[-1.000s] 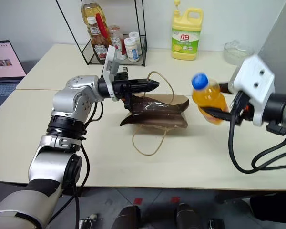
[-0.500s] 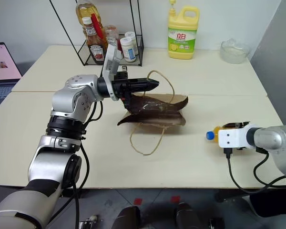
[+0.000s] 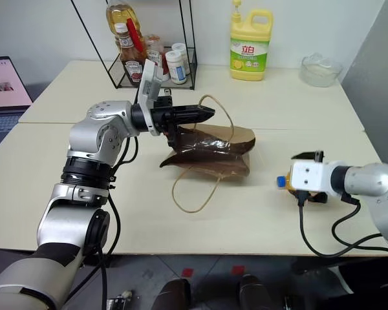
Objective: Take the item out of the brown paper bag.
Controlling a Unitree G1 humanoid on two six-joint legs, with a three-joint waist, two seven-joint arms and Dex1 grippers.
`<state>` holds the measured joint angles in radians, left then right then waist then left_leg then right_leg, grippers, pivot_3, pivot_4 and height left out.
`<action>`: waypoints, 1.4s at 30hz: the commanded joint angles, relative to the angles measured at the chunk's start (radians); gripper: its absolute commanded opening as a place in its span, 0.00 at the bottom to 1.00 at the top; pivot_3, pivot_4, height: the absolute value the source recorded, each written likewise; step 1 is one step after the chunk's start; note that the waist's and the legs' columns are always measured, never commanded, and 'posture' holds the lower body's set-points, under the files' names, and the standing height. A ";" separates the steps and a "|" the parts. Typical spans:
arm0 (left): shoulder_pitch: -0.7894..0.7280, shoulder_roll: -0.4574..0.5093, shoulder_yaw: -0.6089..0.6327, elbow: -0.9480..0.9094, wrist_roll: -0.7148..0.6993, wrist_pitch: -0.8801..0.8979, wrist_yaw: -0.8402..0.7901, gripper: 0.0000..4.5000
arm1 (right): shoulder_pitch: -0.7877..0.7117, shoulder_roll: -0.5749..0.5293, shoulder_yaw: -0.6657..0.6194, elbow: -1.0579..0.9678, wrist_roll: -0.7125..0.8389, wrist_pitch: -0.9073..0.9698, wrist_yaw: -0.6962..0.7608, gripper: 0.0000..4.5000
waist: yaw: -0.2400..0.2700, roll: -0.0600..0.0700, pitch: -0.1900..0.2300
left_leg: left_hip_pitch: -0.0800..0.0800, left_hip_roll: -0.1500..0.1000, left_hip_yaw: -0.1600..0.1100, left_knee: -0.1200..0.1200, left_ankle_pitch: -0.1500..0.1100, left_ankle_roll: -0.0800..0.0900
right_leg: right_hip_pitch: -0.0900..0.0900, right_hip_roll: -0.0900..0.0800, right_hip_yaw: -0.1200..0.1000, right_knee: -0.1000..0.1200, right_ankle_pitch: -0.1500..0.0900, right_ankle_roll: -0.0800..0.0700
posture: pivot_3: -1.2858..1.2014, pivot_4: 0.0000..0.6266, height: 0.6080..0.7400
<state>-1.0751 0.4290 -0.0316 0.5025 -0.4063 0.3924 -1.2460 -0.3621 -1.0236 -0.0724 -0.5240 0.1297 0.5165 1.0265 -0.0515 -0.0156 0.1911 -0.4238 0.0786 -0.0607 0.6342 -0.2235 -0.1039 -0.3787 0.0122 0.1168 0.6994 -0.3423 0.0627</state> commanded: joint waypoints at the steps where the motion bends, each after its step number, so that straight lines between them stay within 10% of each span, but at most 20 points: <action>1: -0.042 -0.008 0.019 0.019 0.024 -0.046 0.037 0.00 | -0.055 0.042 -0.135 -0.156 0.239 0.264 -0.021 1.00 | 0.003 0.000 0.000 | 0.000 0.000 -0.001 0.000 0.000 0.000 | 0.001 0.000 -0.001 0.000 0.000 0.000 | 0.52 0.24 1.00; 9: -0.148 -0.060 0.015 0.204 0.113 -0.146 0.161 0.00 | -0.115 0.099 -0.211 -0.264 0.419 0.478 -0.175 1.00 | 0.023 0.000 0.000 | 0.000 -0.001 -0.004 0.005 -0.002 0.004 | 0.004 0.000 -0.004 -0.001 0.000 0.000 | 0.52 0.24 1.00; 22: -0.231 -0.051 0.015 0.364 0.219 -0.374 0.206 0.80 | -0.125 0.124 -0.228 -0.272 0.480 0.486 -0.340 1.00 | 0.021 0.000 0.000 | -0.001 -0.001 -0.004 0.005 -0.002 0.004 | 0.003 0.000 -0.004 0.000 0.000 0.000 | 0.52 0.24 1.00; 33: -0.089 0.084 0.052 0.108 0.196 -0.279 0.199 0.80 | -0.075 0.152 -0.278 -0.291 0.529 0.467 -0.424 1.00 | 0.020 0.000 0.000 | -0.001 0.000 -0.004 0.004 -0.002 0.004 | 0.003 0.000 -0.004 0.000 0.000 0.000 | 0.52 0.24 1.00; 42: 0.398 0.185 0.185 -0.510 0.123 0.059 0.415 0.80 | 0.112 0.417 -0.193 -0.367 0.371 0.277 -0.682 1.00 | 0.019 0.000 -0.001 | -0.001 0.001 -0.005 0.005 0.000 0.000 | 0.003 0.000 -0.005 0.003 0.000 0.000 | 0.52 0.24 1.00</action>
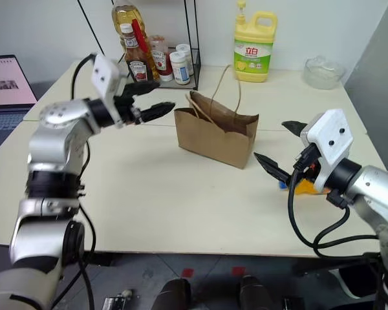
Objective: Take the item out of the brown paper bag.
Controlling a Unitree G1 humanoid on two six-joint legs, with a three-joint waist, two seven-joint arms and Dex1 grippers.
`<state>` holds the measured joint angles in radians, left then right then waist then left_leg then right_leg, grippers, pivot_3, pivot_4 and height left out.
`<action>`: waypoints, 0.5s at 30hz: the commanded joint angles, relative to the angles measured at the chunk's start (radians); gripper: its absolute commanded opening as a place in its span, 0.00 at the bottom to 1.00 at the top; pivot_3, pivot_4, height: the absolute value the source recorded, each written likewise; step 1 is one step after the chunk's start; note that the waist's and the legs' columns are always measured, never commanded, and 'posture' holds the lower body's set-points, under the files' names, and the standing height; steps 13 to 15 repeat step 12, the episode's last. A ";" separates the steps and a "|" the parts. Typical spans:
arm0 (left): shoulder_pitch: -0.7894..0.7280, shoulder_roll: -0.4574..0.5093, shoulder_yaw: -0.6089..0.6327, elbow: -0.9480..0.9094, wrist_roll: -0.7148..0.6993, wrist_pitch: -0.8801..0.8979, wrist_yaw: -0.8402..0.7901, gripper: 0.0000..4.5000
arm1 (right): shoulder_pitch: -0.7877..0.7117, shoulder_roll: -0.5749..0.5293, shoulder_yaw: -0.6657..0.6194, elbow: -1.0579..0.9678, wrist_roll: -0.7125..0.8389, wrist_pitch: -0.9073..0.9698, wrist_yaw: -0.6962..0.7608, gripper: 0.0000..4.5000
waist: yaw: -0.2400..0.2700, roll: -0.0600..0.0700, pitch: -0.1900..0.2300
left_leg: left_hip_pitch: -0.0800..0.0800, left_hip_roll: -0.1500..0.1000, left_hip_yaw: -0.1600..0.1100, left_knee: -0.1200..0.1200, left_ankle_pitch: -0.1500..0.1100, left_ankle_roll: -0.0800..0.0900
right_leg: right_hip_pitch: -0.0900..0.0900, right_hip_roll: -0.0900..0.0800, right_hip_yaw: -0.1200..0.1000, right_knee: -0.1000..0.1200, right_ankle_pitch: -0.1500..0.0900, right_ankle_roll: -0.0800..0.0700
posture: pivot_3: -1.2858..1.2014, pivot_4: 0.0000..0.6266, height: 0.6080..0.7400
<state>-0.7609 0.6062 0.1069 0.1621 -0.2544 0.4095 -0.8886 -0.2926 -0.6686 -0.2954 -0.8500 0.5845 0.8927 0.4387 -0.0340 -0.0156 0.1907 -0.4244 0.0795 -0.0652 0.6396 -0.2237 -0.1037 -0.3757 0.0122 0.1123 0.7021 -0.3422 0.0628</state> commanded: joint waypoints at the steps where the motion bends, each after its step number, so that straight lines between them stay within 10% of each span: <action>1: 0.139 0.004 0.055 -0.218 -0.027 0.040 0.082 0.80 | 0.074 0.092 0.053 -0.039 -0.126 -0.141 -0.121 1.00 | 0.002 -0.001 0.000 | 0.000 0.000 0.000 0.000 0.000 0.000 | 0.000 0.000 0.000 0.000 0.000 0.000 | 0.52 0.24 1.00; 15: 0.463 -0.109 0.111 -0.357 0.005 -0.047 0.330 0.80 | 0.353 0.306 0.249 0.043 -0.346 -0.442 -0.198 1.00 | 0.006 -0.002 -0.002 | 0.006 0.000 0.000 0.001 -0.002 0.003 | 0.004 0.000 0.001 0.004 0.000 0.000 | 0.52 0.24 1.00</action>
